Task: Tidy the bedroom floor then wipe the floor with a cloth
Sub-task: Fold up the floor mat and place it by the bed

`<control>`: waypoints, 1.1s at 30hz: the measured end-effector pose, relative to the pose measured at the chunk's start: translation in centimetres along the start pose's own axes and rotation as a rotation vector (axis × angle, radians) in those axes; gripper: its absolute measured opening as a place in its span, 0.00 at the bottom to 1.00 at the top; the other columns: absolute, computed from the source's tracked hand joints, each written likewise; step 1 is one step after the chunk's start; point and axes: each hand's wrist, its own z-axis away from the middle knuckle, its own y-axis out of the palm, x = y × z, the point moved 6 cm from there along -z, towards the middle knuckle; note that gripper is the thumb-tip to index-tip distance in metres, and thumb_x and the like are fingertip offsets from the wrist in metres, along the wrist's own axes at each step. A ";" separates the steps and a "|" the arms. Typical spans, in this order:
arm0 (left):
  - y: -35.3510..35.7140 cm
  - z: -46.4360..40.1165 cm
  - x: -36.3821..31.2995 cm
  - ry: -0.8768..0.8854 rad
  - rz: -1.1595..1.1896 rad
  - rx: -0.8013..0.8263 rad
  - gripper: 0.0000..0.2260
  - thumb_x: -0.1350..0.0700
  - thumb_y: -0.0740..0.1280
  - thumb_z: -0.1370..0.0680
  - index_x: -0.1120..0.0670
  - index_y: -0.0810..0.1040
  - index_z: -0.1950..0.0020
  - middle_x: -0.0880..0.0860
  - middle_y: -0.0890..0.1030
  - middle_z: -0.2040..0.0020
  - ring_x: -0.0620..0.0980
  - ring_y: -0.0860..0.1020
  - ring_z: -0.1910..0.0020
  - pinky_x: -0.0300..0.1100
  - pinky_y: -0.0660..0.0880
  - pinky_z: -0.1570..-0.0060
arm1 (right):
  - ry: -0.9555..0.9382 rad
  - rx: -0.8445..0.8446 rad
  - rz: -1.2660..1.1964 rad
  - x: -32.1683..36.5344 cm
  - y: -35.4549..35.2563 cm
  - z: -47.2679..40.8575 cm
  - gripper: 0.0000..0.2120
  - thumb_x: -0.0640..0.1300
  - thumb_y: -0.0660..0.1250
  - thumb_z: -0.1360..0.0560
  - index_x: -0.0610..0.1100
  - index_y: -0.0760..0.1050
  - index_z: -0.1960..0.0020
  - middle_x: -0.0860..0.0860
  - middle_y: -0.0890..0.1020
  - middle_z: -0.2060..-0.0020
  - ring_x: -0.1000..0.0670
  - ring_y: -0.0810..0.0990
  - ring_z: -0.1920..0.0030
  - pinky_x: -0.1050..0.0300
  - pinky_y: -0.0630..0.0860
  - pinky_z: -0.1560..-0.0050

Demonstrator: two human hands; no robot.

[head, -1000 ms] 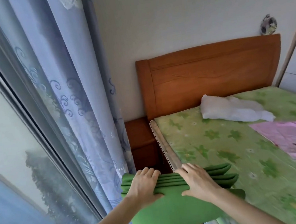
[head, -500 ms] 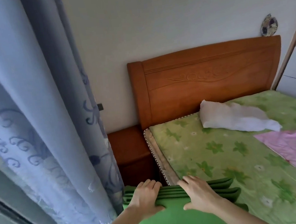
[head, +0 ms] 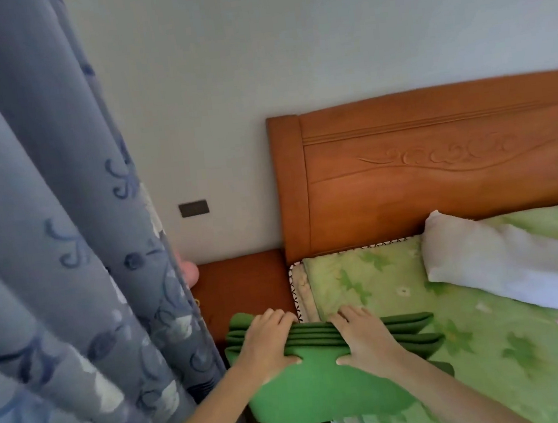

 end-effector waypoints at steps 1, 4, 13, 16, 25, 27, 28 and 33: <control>-0.1 -0.8 0.7 -0.013 -0.003 -0.006 0.29 0.41 0.71 0.31 0.48 0.67 0.35 0.45 0.71 0.39 0.46 0.68 0.41 0.41 0.64 0.39 | -0.012 -0.003 -0.001 -0.2 -0.1 -1.1 0.39 0.56 0.70 0.30 0.44 0.56 0.26 0.49 0.69 0.35 0.49 0.67 0.36 0.54 0.62 0.31; -0.2 -3.0 3.1 -0.043 -0.005 -0.016 0.28 0.41 0.71 0.31 0.48 0.67 0.35 0.45 0.72 0.40 0.46 0.68 0.41 0.41 0.64 0.39 | -0.061 -0.001 -0.010 -0.6 -0.2 -4.9 0.37 0.55 0.70 0.29 0.44 0.58 0.27 0.48 0.66 0.32 0.48 0.65 0.33 0.54 0.59 0.30; 1.6 -10.3 12.2 -0.049 0.047 0.095 0.27 0.41 0.70 0.30 0.49 0.68 0.35 0.46 0.72 0.39 0.46 0.68 0.41 0.40 0.63 0.40 | -0.075 0.118 -0.048 -0.8 2.8 -17.4 0.39 0.58 0.71 0.31 0.46 0.59 0.28 0.49 0.67 0.32 0.47 0.65 0.32 0.53 0.59 0.29; 1.6 -13.2 16.1 -0.057 0.071 0.105 0.28 0.41 0.70 0.30 0.49 0.68 0.35 0.46 0.72 0.39 0.45 0.68 0.41 0.40 0.63 0.40 | -0.074 0.123 -0.069 -0.7 2.4 -22.2 0.36 0.55 0.73 0.32 0.47 0.62 0.30 0.50 0.68 0.35 0.47 0.66 0.35 0.53 0.62 0.31; 0.7 -20.4 26.1 -0.102 0.028 0.002 0.28 0.41 0.71 0.31 0.49 0.68 0.36 0.46 0.72 0.40 0.47 0.69 0.42 0.41 0.63 0.41 | -0.139 0.034 0.027 0.2 0.9 -35.2 0.33 0.51 0.72 0.32 0.45 0.63 0.33 0.47 0.70 0.39 0.45 0.68 0.40 0.51 0.65 0.39; 0.8 -21.4 27.7 -0.115 0.026 -0.015 0.28 0.42 0.72 0.32 0.49 0.69 0.36 0.47 0.73 0.41 0.48 0.70 0.42 0.41 0.64 0.41 | -0.155 0.037 0.031 0.4 1.2 -37.3 0.32 0.50 0.72 0.32 0.44 0.63 0.32 0.47 0.70 0.39 0.44 0.68 0.39 0.50 0.65 0.40; 0.9 -22.0 28.4 -0.123 0.030 -0.018 0.27 0.42 0.72 0.32 0.49 0.69 0.37 0.47 0.73 0.41 0.47 0.70 0.42 0.41 0.64 0.41 | -0.159 0.039 0.031 0.3 1.2 -38.2 0.32 0.50 0.72 0.31 0.44 0.63 0.32 0.47 0.70 0.39 0.44 0.68 0.39 0.50 0.64 0.40; 1.5 -24.8 31.6 -0.159 0.057 0.006 0.27 0.42 0.72 0.31 0.49 0.69 0.36 0.46 0.72 0.41 0.47 0.69 0.41 0.40 0.64 0.41 | -0.180 0.076 0.006 -0.1 1.8 -42.9 0.32 0.51 0.72 0.32 0.45 0.63 0.32 0.47 0.70 0.39 0.45 0.68 0.39 0.52 0.65 0.40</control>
